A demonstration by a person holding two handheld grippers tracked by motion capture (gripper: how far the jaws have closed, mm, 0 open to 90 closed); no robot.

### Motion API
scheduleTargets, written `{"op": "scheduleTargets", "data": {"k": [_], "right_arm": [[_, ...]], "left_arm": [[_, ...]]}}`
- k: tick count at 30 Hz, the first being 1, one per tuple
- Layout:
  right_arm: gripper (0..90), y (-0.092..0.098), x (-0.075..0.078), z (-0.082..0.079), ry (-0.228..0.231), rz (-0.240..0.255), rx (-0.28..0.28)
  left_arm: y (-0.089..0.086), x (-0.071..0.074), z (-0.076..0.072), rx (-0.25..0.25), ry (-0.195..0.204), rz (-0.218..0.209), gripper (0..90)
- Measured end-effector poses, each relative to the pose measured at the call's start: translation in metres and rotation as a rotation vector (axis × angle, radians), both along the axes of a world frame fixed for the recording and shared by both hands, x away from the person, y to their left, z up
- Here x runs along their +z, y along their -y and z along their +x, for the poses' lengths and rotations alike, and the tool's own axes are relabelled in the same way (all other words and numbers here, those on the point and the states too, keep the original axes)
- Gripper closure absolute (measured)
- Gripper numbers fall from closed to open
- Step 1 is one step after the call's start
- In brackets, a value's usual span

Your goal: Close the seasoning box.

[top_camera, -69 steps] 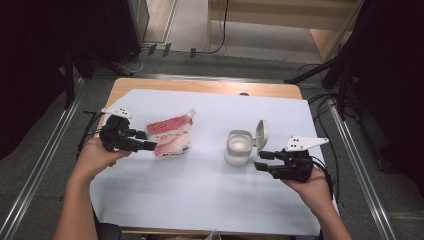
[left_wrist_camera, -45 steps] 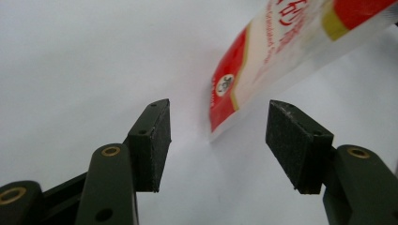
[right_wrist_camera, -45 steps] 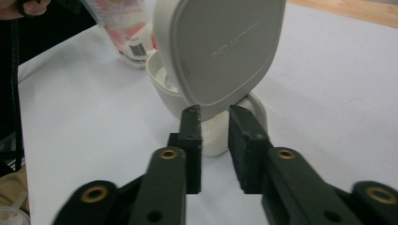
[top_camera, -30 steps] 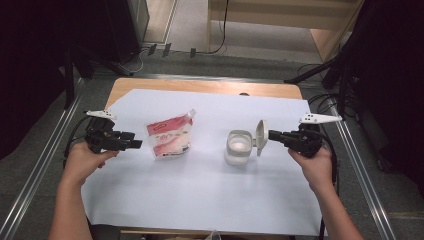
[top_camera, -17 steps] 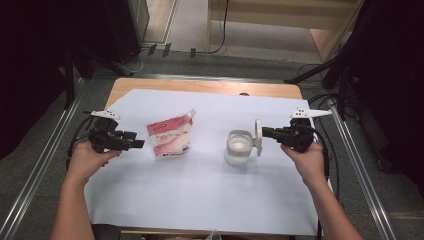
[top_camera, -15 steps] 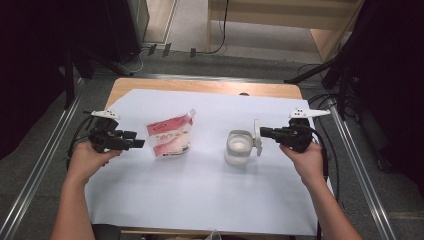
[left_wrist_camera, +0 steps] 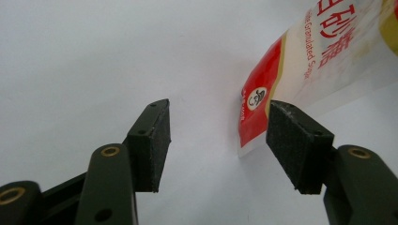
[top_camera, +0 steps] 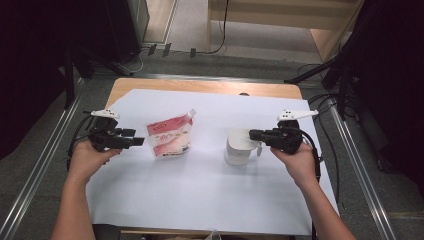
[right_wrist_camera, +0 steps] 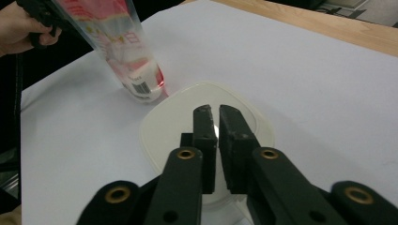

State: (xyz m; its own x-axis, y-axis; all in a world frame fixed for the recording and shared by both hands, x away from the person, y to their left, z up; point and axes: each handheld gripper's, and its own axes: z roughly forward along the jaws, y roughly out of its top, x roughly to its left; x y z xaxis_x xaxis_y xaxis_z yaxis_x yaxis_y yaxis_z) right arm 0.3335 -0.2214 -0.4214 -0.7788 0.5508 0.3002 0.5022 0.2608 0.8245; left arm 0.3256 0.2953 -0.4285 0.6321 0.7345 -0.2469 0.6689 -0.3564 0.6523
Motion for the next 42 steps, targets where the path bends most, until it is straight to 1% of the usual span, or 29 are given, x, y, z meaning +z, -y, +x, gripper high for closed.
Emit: {"op": "scheduleTargets", "data": {"k": [2, 3, 4, 5, 7, 8, 10, 12, 13, 15, 17, 18, 20, 21, 22, 23, 26, 28, 29, 30, 31, 32, 33, 35, 37, 39, 42], "right_arm": [[79.9, 0.000, 0.001, -0.001, 0.001, 0.001, 0.006], [76.3, 0.000, 0.001, -0.001, 0.020, -0.010, 0.005], [72.5, 0.001, 0.002, -0.002, 0.023, -0.012, 0.000], [66.4, 0.002, 0.003, -0.002, 0.036, -0.007, -0.004], [60.9, 0.005, 0.003, -0.002, 0.036, -0.002, -0.011], [60.0, 0.007, 0.003, -0.002, 0.036, -0.004, -0.022], [60.1, 0.010, 0.003, -0.002, 0.036, -0.005, -0.018], [59.6, 0.012, 0.004, -0.004, 0.049, 0.002, -0.014], [57.8, 0.014, 0.004, -0.004, 0.055, -0.001, -0.017], [56.3, 0.017, 0.003, -0.005, 0.063, -0.008, -0.027], [52.5, 0.021, 0.002, -0.005, 0.068, -0.017, -0.046], [52.0, 0.023, 0.002, -0.005, 0.066, -0.012, -0.053], [51.1, 0.027, 0.001, -0.005, 0.061, -0.005, -0.063], [50.3, 0.029, 0.000, -0.006, 0.073, -0.014, -0.075], [50.2, 0.031, -0.001, -0.006, 0.076, -0.014, -0.077], [50.1, 0.033, -0.002, -0.006, 0.075, -0.014, -0.082], [48.7, 0.040, -0.004, -0.007, 0.069, -0.008, -0.103], [48.1, 0.044, -0.006, -0.007, 0.070, -0.007, -0.117], [47.7, 0.046, -0.007, -0.008, 0.068, -0.005, -0.125], [47.5, 0.049, -0.008, -0.008, 0.080, -0.006, -0.134], [47.5, 0.051, -0.008, -0.009, 0.072, -0.010, -0.136], [47.0, 0.053, -0.009, -0.009, 0.069, -0.017, -0.140], [46.0, 0.055, -0.011, -0.009, 0.078, -0.024, -0.147], [44.5, 0.060, -0.014, -0.009, 0.085, -0.029, -0.156], [43.7, 0.066, -0.017, -0.008, 0.073, -0.036, -0.173], [43.3, 0.070, -0.019, -0.007, 0.056, -0.029, -0.183], [43.2, 0.078, -0.021, -0.008, 0.067, -0.038, -0.207]], "left_arm": [[0.001, -0.001, -0.001, -0.002, 0.017, 0.014, 43.4], [0.001, -0.001, -0.001, -0.001, 0.019, 0.014, 43.2], [0.001, 0.000, -0.001, 0.001, 0.021, 0.019, 42.9], [0.002, 0.000, -0.001, 0.002, 0.018, 0.011, 42.6], [0.002, 0.001, -0.001, -0.001, 0.031, 0.008, 42.4], [0.003, 0.001, -0.001, -0.001, 0.031, 0.013, 42.2], [0.004, 0.001, -0.001, -0.002, 0.032, 0.014, 42.0], [0.004, 0.000, -0.001, -0.006, 0.031, 0.010, 42.0], [0.004, 0.001, -0.001, -0.009, 0.029, 0.019, 41.9], [0.004, 0.001, -0.001, -0.007, 0.026, 0.014, 41.9], [0.004, 0.000, -0.001, 0.006, 0.034, 0.016, 41.6], [0.003, 0.001, -0.001, -0.006, 0.026, 0.025, 41.6], [0.003, 0.001, -0.002, -0.002, 0.047, 0.029, 41.6], [0.003, 0.002, -0.003, 0.002, 0.049, 0.025, 41.6], [0.003, 0.002, -0.003, 0.004, 0.050, 0.023, 41.5], [0.003, 0.002, -0.002, 0.006, 0.048, 0.017, 41.4], [0.003, 0.002, -0.002, 0.010, 0.056, 0.020, 41.2], [0.004, 0.001, -0.002, 0.007, 0.059, 0.022, 41.0], [0.005, 0.001, -0.001, 0.003, 0.054, 0.016, 40.8], [0.006, 0.001, -0.001, 0.002, 0.055, 0.022, 40.5], [0.006, 0.001, -0.001, -0.002, 0.048, 0.023, 40.3], [0.007, 0.000, -0.001, -0.001, 0.058, 0.027, 40.3], [0.007, 0.000, -0.001, -0.007, 0.061, 0.028, 40.2], [0.008, 0.000, -0.001, 0.000, 0.063, 0.025, 39.9], [0.008, 0.000, -0.001, -0.005, 0.063, 0.032, 39.8], [0.008, 0.000, -0.001, -0.007, 0.064, 0.033, 39.7], [0.009, 0.000, -0.001, -0.002, 0.065, 0.027, 39.3]]}}
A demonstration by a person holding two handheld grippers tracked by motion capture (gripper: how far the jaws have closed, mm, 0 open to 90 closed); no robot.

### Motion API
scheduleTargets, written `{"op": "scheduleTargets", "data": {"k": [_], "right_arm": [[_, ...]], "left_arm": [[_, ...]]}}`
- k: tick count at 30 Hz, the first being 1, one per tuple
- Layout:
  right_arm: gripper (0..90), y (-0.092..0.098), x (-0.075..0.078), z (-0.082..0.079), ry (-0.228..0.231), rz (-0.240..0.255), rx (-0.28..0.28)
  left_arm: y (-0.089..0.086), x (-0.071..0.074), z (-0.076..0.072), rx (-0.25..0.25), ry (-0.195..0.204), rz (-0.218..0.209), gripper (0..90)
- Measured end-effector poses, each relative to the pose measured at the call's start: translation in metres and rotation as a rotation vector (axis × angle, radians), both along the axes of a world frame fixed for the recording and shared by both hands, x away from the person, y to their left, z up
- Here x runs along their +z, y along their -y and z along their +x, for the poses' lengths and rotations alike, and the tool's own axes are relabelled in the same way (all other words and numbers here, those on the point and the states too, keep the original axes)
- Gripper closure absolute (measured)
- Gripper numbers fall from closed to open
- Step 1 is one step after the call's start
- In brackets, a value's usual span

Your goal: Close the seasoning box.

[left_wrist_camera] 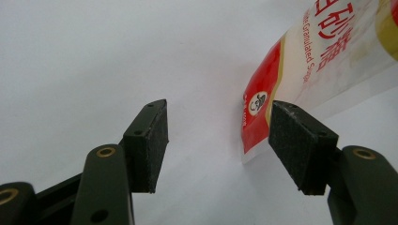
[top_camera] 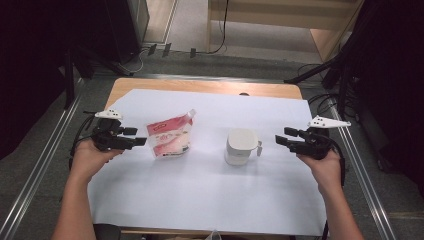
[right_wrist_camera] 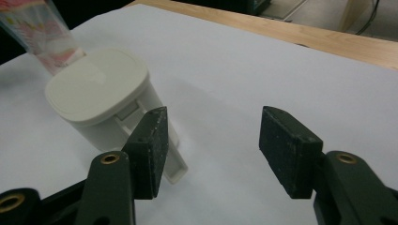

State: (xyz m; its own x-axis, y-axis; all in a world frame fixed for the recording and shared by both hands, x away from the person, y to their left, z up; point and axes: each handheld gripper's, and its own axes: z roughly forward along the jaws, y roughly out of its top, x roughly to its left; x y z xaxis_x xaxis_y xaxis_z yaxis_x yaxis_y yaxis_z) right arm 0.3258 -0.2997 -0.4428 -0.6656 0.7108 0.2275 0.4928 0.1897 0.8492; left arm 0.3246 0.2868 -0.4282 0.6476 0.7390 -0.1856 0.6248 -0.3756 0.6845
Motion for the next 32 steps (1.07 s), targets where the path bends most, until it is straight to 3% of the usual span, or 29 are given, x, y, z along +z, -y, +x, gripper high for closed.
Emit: {"op": "scheduleTargets", "data": {"k": [4, 6, 11, 22, 32], "right_arm": [[43.2, 0.008, -0.005, 0.001, -0.015, -0.004, -0.037], [43.5, 0.010, -0.009, 0.002, -0.019, -0.018, -0.053], [43.8, 0.017, -0.015, 0.007, -0.040, 0.002, -0.073], [43.7, 0.016, -0.020, 0.010, -0.055, -0.012, -0.074], [43.4, 0.019, -0.019, 0.010, -0.047, 0.007, -0.086]], "left_arm": [[0.000, 0.000, 0.001, -0.002, -0.016, 0.018, 39.5], [0.002, -0.002, 0.000, -0.003, -0.002, 0.023, 39.7], [0.002, -0.003, 0.001, -0.009, -0.023, 0.024, 39.3], [0.001, -0.003, 0.003, -0.004, -0.015, -0.007, 39.6], [0.001, -0.004, 0.004, 0.001, -0.016, 0.001, 36.8]]}}
